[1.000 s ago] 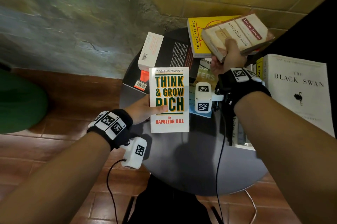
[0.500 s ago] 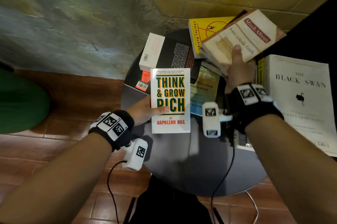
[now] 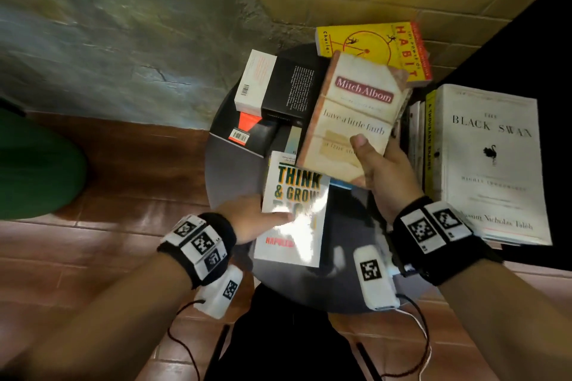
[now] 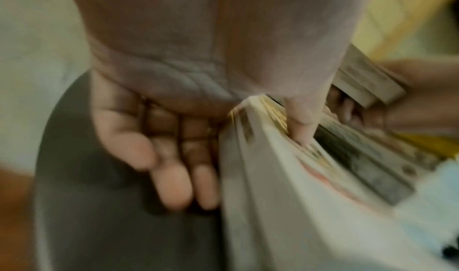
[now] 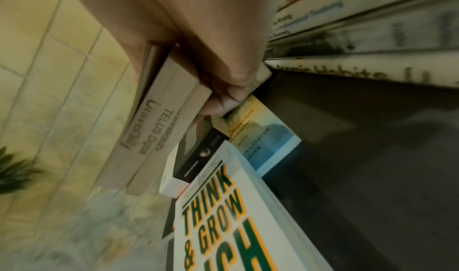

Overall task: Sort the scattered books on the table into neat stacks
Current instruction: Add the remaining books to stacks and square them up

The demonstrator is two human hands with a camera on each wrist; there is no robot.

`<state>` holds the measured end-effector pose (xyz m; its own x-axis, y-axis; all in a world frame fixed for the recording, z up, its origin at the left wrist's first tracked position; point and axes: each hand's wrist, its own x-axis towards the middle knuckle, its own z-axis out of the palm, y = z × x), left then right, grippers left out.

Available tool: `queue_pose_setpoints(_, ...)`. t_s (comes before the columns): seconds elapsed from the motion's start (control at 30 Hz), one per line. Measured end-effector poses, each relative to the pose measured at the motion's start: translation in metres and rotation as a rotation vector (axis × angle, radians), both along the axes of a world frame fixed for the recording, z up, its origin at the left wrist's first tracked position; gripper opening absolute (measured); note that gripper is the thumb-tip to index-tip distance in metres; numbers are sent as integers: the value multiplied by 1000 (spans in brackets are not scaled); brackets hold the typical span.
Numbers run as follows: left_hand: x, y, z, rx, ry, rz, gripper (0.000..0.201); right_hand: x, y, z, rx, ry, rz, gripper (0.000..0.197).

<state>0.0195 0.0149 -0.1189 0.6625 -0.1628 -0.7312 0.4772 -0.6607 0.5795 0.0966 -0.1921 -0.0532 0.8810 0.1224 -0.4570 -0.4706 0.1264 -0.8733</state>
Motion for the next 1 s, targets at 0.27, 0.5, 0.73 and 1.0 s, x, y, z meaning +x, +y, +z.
queue_pose_setpoints(0.27,16,-4,41,-36,-163,326,50,-31,-12,8,-18,66,188,29)
queue_pose_setpoints(0.5,-4,-30,51,-461,-118,708,24,-59,-4,6,-71,147,209,41)
queue_pose_setpoints(0.73,-50,-19,16,-144,-125,600,11,-70,-26,-4,-279,179,68,8)
queue_pose_setpoints(1.0,-59,-33,21,234,-233,661,16,-57,-51,14,-296,64,32,11)
